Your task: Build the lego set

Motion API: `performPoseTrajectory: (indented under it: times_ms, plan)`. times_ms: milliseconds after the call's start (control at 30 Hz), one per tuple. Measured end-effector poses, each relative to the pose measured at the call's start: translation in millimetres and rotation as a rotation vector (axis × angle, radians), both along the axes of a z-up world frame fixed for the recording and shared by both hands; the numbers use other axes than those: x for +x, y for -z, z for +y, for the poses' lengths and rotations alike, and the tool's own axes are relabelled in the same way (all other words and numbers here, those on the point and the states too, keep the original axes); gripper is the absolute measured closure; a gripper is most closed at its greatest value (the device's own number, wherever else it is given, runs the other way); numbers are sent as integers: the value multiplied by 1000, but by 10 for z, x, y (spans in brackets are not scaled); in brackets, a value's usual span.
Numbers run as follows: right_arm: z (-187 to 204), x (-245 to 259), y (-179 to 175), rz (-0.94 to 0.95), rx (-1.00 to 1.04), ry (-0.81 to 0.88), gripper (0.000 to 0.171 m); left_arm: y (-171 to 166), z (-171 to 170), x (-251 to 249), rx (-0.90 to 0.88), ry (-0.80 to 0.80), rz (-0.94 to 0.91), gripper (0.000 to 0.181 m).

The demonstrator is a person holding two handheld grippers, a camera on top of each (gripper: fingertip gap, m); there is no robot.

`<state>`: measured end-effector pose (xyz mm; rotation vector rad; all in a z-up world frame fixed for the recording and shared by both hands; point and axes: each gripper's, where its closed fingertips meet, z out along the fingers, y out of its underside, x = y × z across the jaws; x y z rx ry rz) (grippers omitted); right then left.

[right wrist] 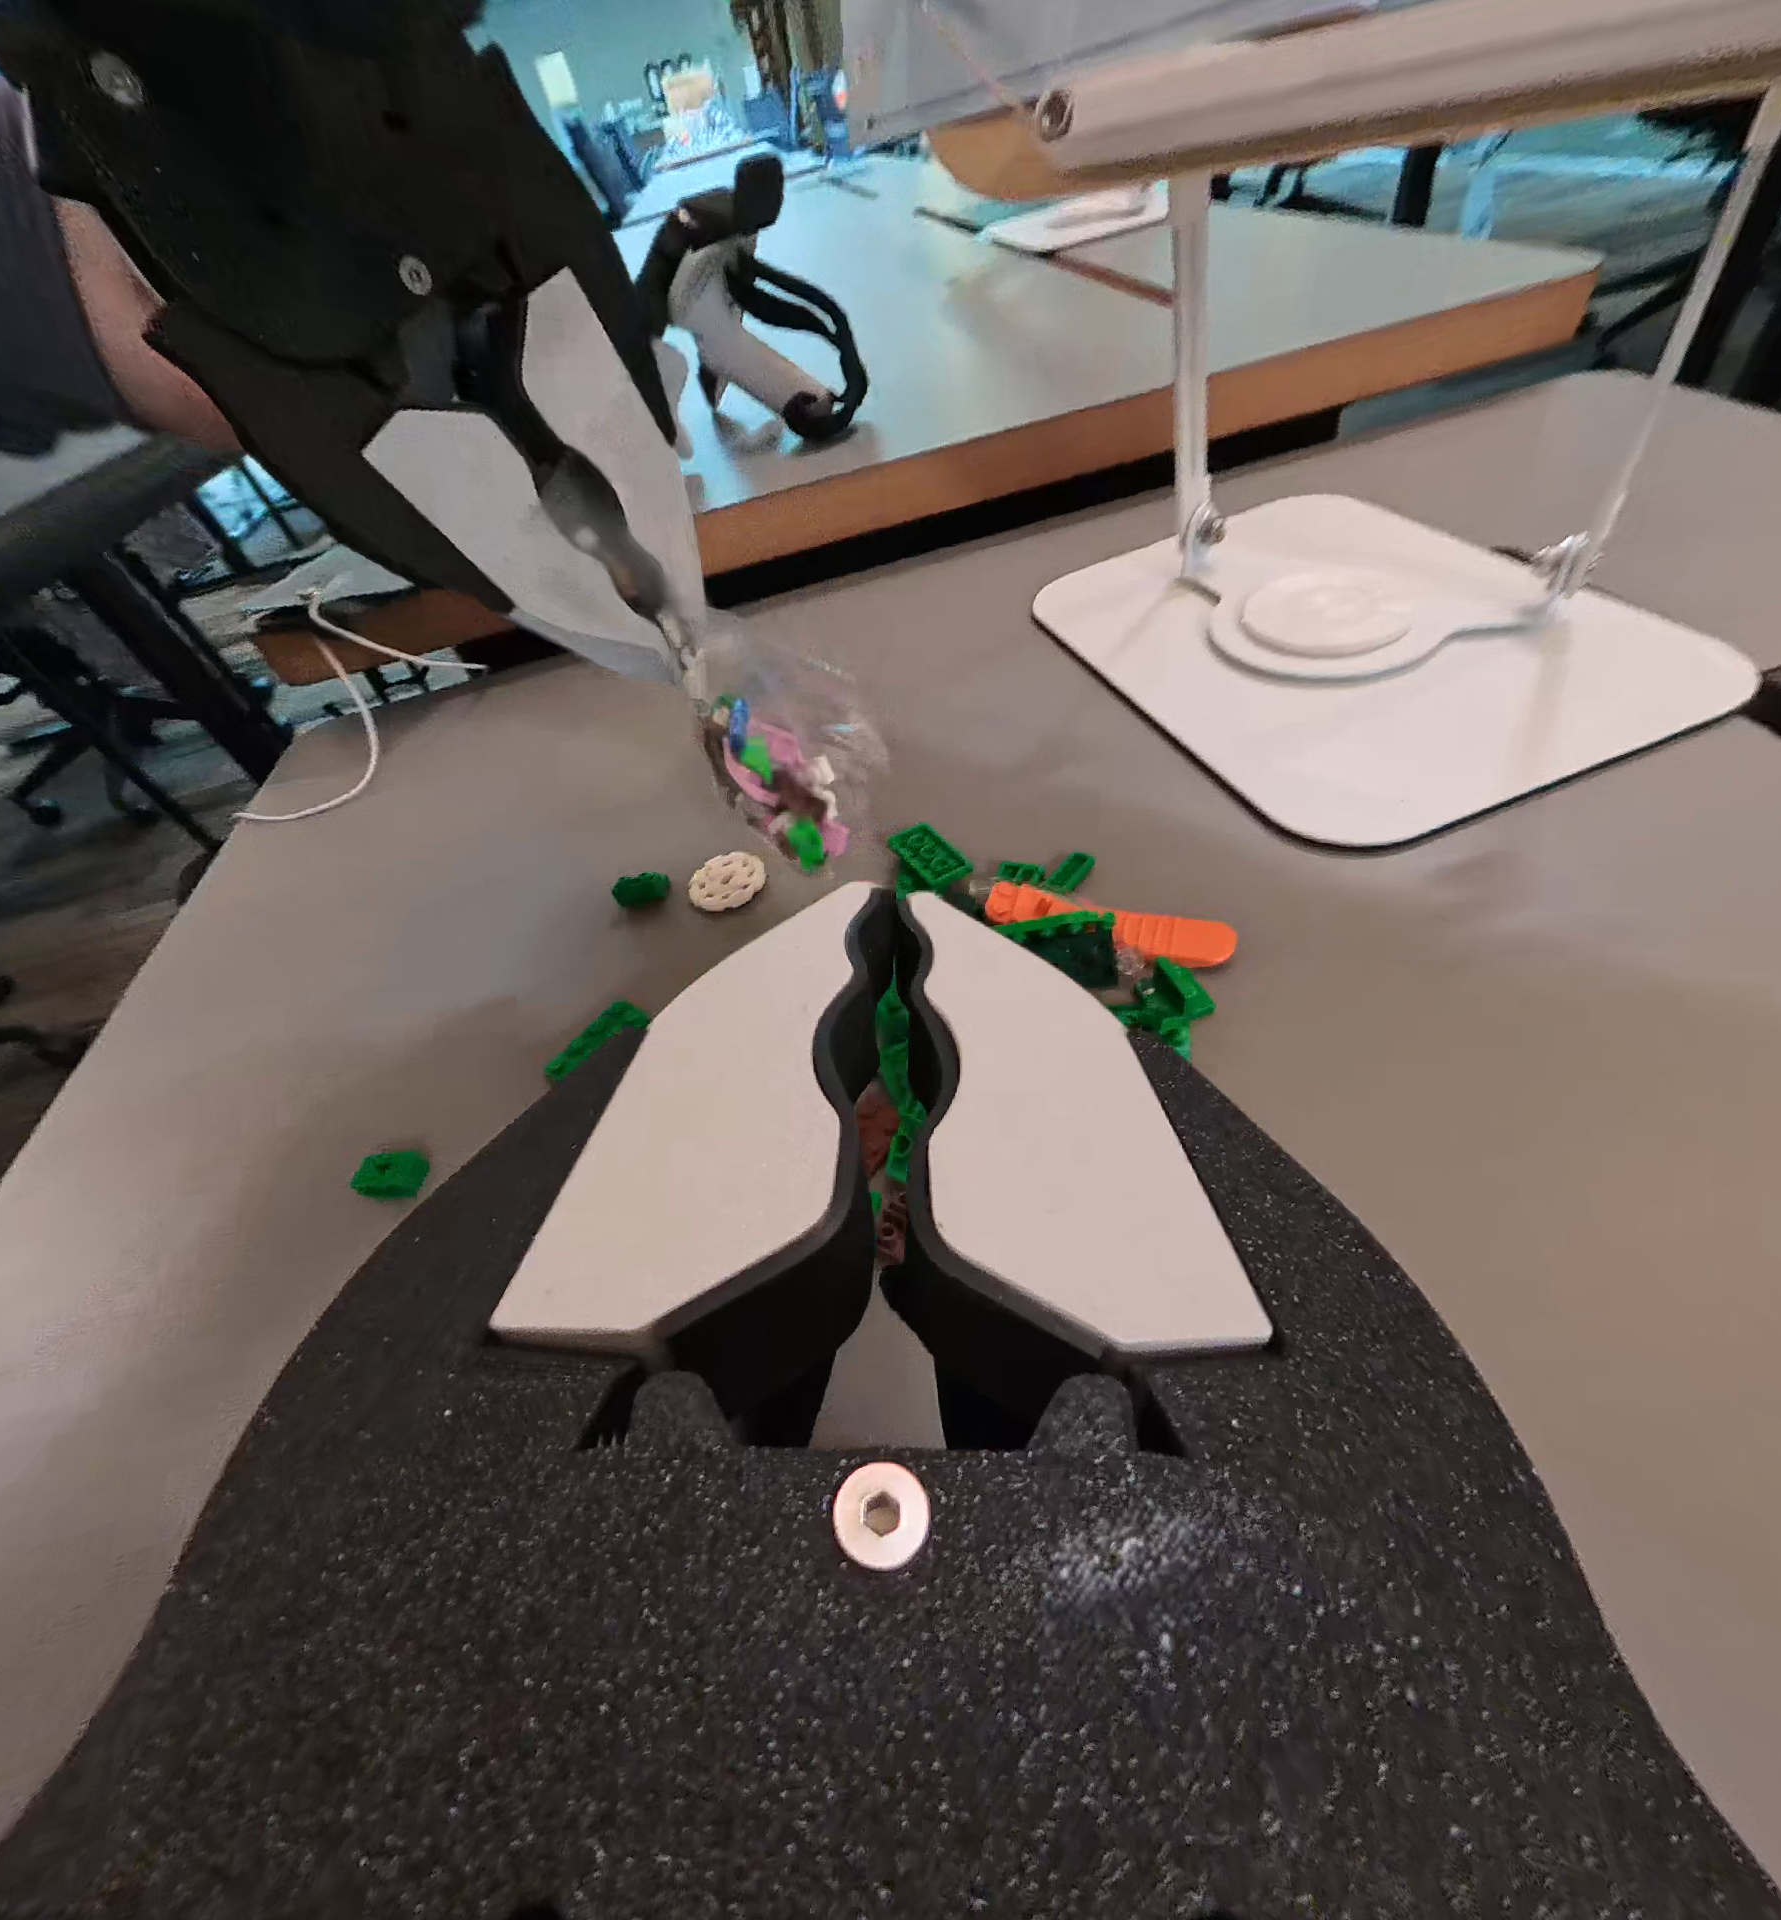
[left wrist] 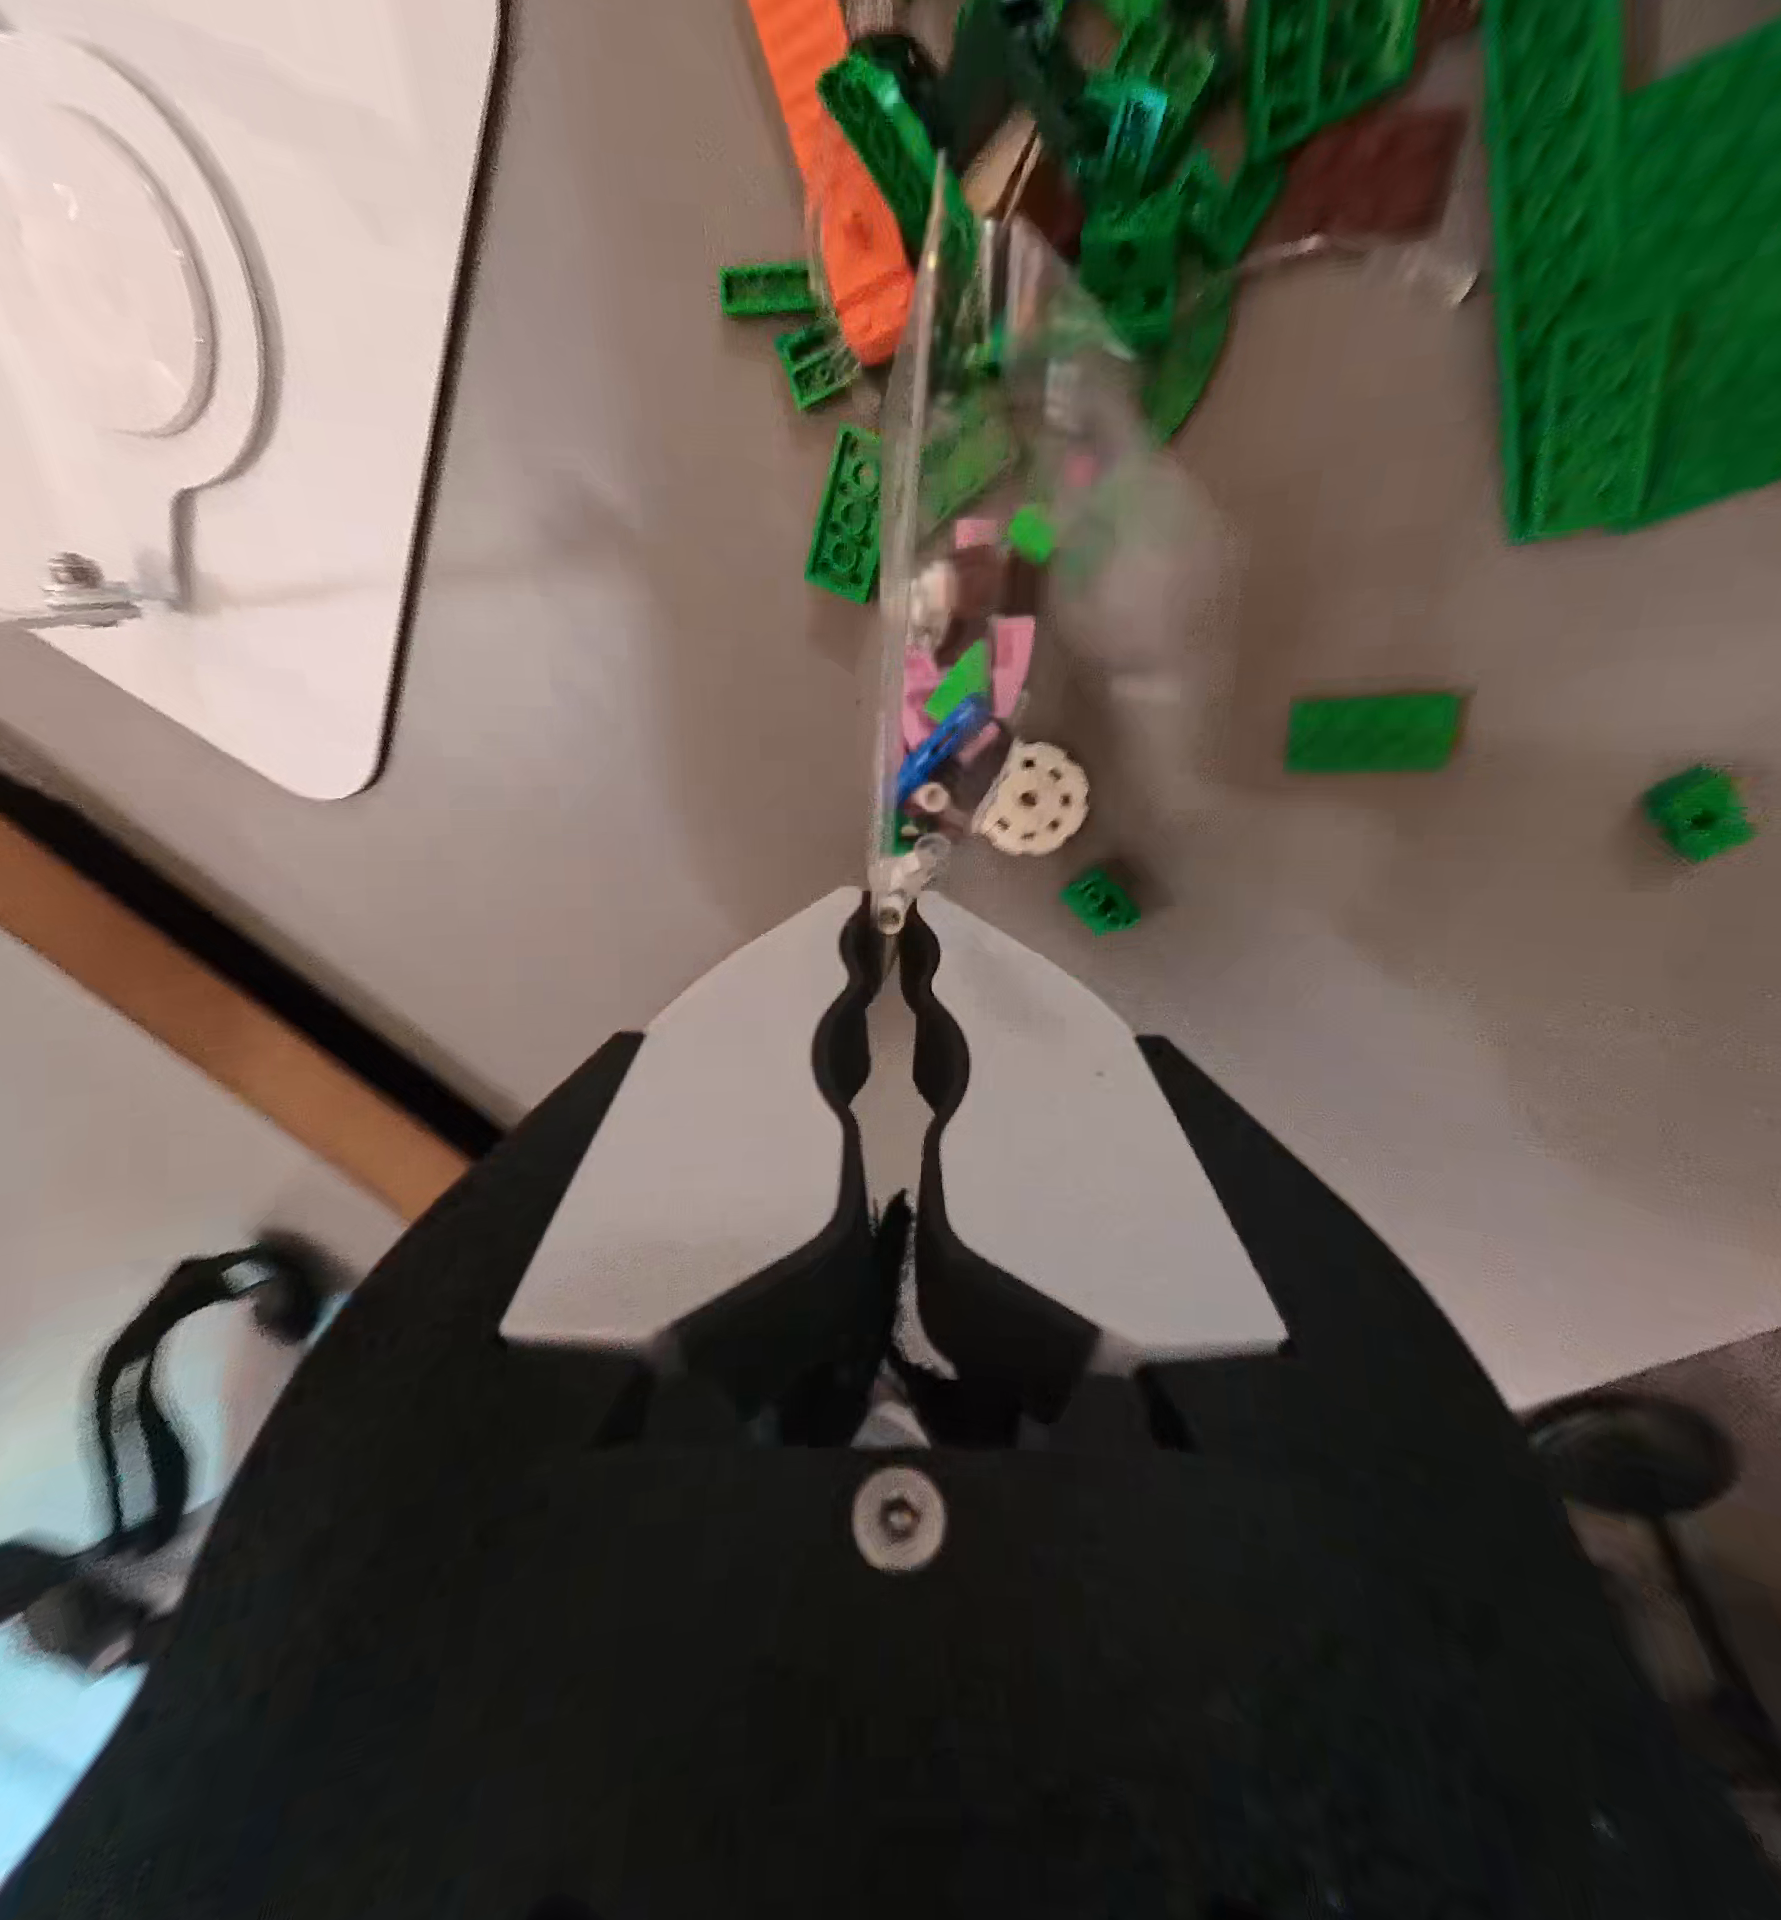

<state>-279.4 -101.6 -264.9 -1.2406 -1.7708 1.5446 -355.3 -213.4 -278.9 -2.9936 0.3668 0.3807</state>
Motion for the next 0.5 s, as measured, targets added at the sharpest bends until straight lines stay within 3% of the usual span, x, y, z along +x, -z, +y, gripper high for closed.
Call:
performPoseTrajectory:
  times_ms: [333,500]
  plan:
    - [534,102,-148,362,341,420,171,-381,235,-136,-230,214,415,178]
    - [625,156,-182,396,362,491,171,-377,249,-128,-307,276,510,178]
